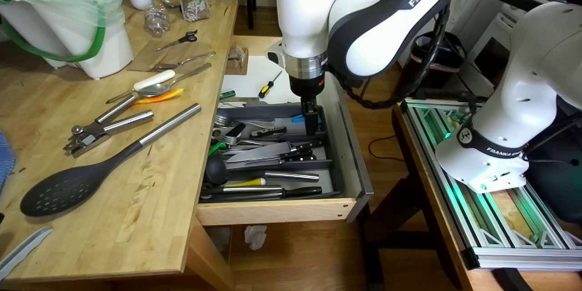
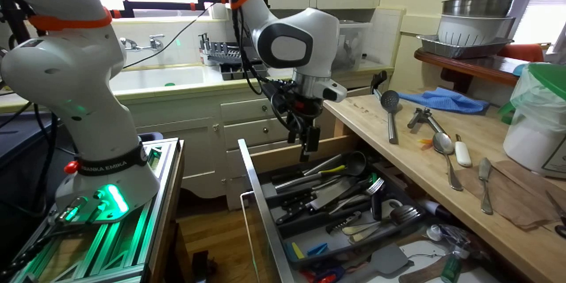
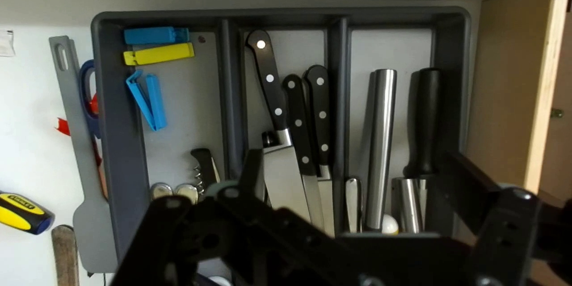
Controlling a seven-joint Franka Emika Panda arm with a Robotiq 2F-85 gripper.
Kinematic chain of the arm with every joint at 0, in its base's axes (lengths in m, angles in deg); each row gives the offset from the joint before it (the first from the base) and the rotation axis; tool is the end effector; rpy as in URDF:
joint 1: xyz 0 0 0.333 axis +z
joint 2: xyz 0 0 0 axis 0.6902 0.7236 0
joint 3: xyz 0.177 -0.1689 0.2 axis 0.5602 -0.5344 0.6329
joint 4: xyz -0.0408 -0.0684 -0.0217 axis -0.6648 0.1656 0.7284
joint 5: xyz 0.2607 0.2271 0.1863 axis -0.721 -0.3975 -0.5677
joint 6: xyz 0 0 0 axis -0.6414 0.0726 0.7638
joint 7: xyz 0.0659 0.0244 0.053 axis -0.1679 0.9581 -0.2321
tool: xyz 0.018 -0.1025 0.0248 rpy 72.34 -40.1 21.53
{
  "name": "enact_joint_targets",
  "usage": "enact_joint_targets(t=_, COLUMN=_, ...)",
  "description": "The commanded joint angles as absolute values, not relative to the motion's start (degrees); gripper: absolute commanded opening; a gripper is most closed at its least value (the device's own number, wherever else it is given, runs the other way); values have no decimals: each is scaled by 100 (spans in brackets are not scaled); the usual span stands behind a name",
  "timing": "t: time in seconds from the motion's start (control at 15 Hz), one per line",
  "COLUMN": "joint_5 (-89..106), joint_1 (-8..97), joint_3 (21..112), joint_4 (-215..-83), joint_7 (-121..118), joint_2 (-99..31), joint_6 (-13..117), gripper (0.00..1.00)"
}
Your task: Take the big knife out of the drawer
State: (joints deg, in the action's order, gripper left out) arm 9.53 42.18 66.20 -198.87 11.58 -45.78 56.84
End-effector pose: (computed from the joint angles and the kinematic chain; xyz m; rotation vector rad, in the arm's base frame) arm 0.4574 -0.0442 0.2446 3.1023 0.1590 -0.2173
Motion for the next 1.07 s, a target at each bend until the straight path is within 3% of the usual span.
enact_joint_targets(t=0.0, joint_5=1025, joint_1=4074, joint_3=6615, joint_4=-19702, joint_7=1374, joint_2=-4064, joint_6=5871, gripper=100)
enact_joint_targets(t=0.53, joint_5=819, joint_1=3634, joint_3=6678, joint_4=-19626, joint_7=2202, joint_2=-3350, joint_6=6811, gripper=100)
enact_joint_targets(t=1.0, joint_5=988, joint_1=3701, joint_3=6627, joint_4=-19686, joint_7=1932, joint_2=-3512, joint_6=6669, gripper=100)
